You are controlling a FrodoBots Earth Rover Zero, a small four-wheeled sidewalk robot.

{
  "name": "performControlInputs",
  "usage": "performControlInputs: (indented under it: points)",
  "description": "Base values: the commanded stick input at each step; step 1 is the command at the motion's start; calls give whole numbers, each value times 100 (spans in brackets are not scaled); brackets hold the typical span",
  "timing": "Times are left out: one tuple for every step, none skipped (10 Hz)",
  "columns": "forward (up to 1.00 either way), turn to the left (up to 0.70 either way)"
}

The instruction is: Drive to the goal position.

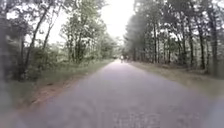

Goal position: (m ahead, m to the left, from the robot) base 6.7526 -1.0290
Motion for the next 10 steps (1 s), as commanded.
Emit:
performControlInputs:
  points:
    - [70,0]
    - [70,0]
    - [70,0]
    - [70,0]
    - [70,0]
    - [70,0]
    - [70,0]
    - [70,0]
    - [70,0]
    - [70,0]
